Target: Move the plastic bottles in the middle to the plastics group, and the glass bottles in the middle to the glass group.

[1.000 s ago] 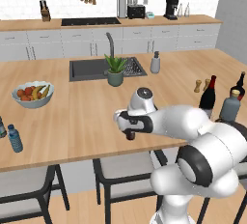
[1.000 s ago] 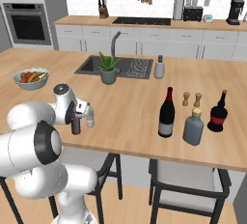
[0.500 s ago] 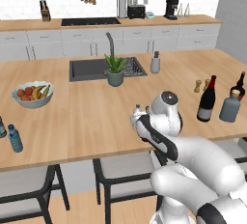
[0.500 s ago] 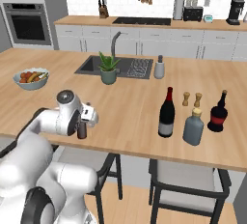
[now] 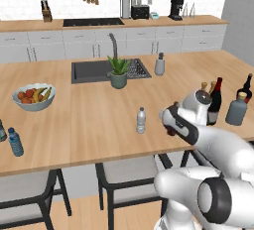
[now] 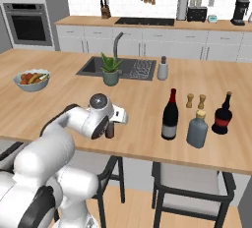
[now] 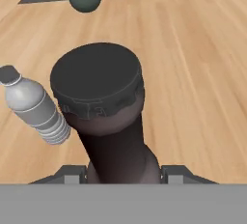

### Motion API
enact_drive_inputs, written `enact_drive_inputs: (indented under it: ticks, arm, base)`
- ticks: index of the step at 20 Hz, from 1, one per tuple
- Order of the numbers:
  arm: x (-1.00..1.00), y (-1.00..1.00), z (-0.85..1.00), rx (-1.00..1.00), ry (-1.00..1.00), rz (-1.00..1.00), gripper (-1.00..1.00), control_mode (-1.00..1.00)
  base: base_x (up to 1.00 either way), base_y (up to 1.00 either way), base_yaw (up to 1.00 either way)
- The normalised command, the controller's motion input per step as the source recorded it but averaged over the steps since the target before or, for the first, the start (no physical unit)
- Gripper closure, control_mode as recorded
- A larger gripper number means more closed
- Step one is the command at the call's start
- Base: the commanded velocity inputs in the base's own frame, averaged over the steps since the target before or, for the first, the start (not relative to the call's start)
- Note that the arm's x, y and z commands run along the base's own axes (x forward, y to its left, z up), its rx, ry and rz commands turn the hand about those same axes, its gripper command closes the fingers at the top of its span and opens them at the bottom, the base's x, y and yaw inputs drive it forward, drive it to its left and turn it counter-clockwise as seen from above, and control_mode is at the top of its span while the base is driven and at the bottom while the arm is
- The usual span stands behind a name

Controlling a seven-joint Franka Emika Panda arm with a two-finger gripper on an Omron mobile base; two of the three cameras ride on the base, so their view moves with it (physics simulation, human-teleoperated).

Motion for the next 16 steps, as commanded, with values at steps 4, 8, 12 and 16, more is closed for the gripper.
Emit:
enact_drive_inputs:
  ticks: [4,8,12,16]
  arm:
    - [0.42,-0.99,0.39,0.0,0.0,0.0,1.0,-1.0]
    - [0.55,-1.0,0.29,0.0,0.01,0.0,1.0,-1.0]
    - [0.14,-0.85,0.04,0.0,0.01,0.0,1.0,-1.0]
    - [-0.36,-0.19,-0.15,0.0,0.0,0.0,1.0,-1.0]
  base:
    - [0.0,0.0,0.0]
    - [0.0,0.0,0.0]
    - [0.0,0.0,0.0]
    - [0.0,0.0,0.0]
